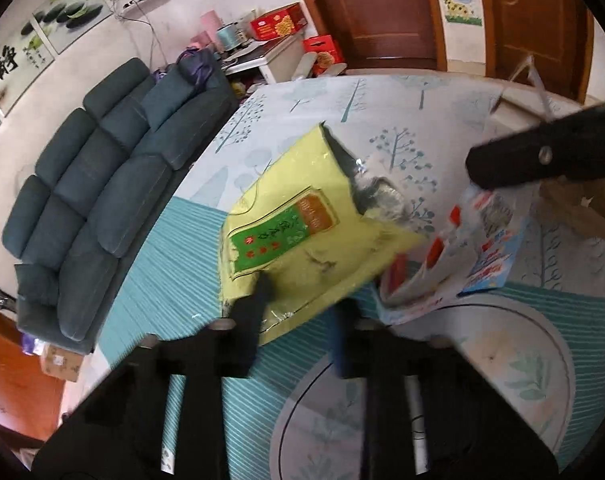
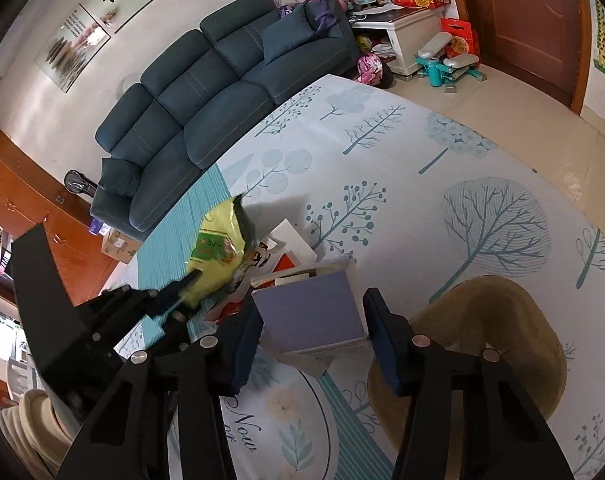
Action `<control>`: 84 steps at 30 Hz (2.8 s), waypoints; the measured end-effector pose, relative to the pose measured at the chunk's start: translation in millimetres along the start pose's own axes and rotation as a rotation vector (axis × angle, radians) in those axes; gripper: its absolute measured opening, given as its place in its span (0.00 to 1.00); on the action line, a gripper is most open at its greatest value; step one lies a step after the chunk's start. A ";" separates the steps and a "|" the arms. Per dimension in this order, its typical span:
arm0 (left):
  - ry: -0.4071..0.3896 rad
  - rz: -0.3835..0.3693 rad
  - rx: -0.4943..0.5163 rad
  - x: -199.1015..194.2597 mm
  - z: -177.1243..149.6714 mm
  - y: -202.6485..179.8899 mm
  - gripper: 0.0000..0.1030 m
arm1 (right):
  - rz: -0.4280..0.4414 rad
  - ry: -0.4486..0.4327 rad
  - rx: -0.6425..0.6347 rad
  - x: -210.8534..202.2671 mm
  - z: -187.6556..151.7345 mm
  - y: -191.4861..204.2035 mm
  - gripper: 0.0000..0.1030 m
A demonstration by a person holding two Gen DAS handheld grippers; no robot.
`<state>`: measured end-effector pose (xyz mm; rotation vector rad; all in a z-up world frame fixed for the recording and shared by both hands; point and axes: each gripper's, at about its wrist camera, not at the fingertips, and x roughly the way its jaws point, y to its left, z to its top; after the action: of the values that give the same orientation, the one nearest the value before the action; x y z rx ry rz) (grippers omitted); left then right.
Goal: Collect trash
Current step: 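Grasp the yellow-green snack packet with the left tool while the right grasps the white box, then carry the yellow-green packet in the left tool and white box in the right tool to the bin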
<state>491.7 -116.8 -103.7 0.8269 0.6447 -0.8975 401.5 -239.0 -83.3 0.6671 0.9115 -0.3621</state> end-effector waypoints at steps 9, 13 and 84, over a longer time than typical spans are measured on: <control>0.016 -0.042 -0.185 -50.1 -0.4 27.6 0.00 | 0.034 -0.048 -0.064 -33.7 -6.4 13.6 0.47; 0.030 -0.076 -0.274 -87.8 -7.7 34.1 0.00 | 0.032 -0.070 -0.091 -55.7 -9.8 18.7 0.47; 0.131 -0.021 -0.758 -369.2 -98.0 -213.7 0.00 | 0.325 0.162 -0.443 -234.3 -197.0 -83.9 0.35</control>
<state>115.5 38.7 57.0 0.1943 1.0215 -0.5451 101.6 -166.8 -8.1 0.4259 0.9777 0.1852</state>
